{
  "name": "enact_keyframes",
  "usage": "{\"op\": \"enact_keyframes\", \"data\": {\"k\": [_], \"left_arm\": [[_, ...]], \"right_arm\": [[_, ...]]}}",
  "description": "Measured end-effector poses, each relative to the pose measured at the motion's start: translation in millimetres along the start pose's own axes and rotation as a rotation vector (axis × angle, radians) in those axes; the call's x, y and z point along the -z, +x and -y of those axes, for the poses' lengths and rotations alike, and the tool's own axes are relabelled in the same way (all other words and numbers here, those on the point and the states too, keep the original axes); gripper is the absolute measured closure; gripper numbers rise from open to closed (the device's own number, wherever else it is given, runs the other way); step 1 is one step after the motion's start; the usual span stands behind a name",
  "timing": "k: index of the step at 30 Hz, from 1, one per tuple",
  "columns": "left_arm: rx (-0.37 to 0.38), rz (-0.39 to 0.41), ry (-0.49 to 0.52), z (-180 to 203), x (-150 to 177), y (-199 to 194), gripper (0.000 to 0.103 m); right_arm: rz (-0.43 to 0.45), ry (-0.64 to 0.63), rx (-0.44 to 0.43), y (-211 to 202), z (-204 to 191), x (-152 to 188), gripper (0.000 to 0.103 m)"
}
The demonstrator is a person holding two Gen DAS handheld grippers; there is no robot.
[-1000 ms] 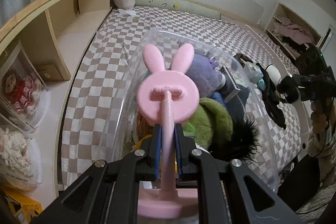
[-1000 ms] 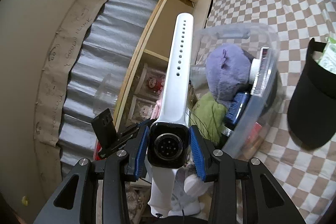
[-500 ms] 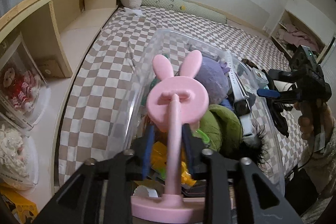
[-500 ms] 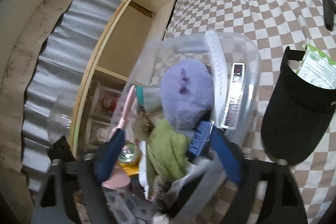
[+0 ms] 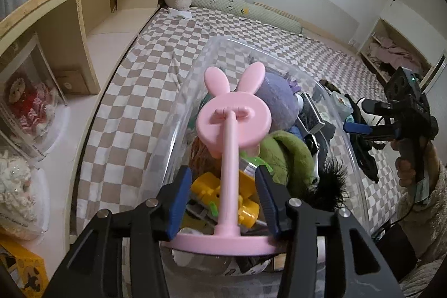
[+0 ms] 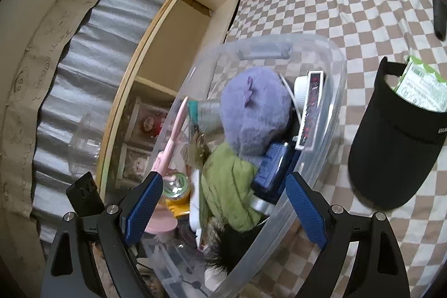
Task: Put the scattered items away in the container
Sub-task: 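Lower the pink stand into the box with the left tool while right releases the smartwatch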
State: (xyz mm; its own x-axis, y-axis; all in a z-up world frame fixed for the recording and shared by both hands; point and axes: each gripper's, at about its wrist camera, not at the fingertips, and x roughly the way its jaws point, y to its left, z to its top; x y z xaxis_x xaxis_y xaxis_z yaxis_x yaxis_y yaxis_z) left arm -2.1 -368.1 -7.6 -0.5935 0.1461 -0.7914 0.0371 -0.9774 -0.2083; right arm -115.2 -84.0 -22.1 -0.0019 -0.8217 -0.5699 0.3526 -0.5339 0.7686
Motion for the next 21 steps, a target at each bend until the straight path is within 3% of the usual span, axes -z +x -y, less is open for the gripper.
{"op": "enact_keyframes", "data": {"k": [5, 10, 14, 15, 17, 21], "left_arm": [[-0.003, 0.041, -0.026, -4.1, 2.8, -16.4, 0.049], [-0.001, 0.099, -0.08, -12.2, 11.1, -40.2, 0.044], [-0.031, 0.113, -0.095, -17.0, 21.4, -54.6, 0.043], [-0.037, 0.112, -0.098, -18.4, 25.1, -57.4, 0.042], [-0.059, 0.105, -0.096, -20.2, 32.4, -61.5, 0.042], [-0.126, 0.082, -0.081, -22.9, 43.8, -62.3, 0.041]], "right_arm": [[-0.048, -0.079, -0.039, 5.6, -21.9, 9.5, 0.013], [-0.146, -0.263, -0.047, 30.6, -68.0, 31.8, 0.014], [-0.216, -0.315, -0.086, 62.4, -86.2, 46.7, 0.043], [-0.226, -0.322, -0.092, 69.0, -88.6, 50.4, 0.045], [-0.26, -0.335, -0.116, 83.7, -94.3, 57.5, 0.057], [-0.288, -0.407, -0.106, 100.9, -108.7, 74.0, 0.058]]}}
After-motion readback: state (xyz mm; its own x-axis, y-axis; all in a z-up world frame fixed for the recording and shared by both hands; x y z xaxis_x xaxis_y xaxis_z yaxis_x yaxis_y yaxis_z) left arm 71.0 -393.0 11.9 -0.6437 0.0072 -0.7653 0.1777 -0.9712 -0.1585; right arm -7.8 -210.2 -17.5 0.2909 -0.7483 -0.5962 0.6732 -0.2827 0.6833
